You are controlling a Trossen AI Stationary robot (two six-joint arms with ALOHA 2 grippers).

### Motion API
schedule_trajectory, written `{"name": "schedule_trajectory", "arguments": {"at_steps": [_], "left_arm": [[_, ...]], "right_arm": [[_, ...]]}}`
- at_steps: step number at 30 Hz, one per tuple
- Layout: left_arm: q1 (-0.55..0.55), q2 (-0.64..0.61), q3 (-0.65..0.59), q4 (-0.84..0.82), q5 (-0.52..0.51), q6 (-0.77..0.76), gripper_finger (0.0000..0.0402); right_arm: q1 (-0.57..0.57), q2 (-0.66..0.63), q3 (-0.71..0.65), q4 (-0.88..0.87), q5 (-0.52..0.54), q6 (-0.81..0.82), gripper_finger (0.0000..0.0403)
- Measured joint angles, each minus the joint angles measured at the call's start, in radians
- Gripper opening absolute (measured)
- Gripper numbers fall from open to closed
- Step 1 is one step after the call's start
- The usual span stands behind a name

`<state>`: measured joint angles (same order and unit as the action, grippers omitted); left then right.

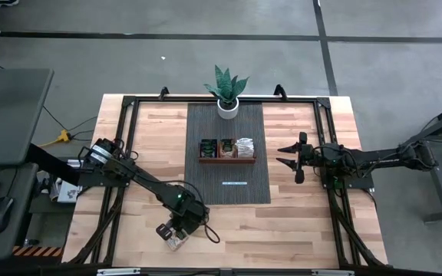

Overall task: Pick & Place Tea
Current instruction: Put the brown tea bag into the middle section of the wooden organizer

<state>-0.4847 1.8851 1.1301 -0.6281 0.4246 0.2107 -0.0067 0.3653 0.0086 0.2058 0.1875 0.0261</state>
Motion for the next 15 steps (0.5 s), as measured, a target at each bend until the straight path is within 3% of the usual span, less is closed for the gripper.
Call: {"name": "schedule_trajectory", "arguments": {"at_steps": [9, 15], "left_arm": [[-0.002, 0.003, 0.0, 0.005, 0.054, -0.03, 0.0], [-0.002, 0.003, 0.0, -0.002, 0.031, -0.058, 0.0]], "right_arm": [[0.0, 0.0, 0.0, 0.0, 0.0, 0.0, 0.0158], [0.0, 0.0, 0.0, 0.0, 0.0, 0.0, 0.0162]]}}
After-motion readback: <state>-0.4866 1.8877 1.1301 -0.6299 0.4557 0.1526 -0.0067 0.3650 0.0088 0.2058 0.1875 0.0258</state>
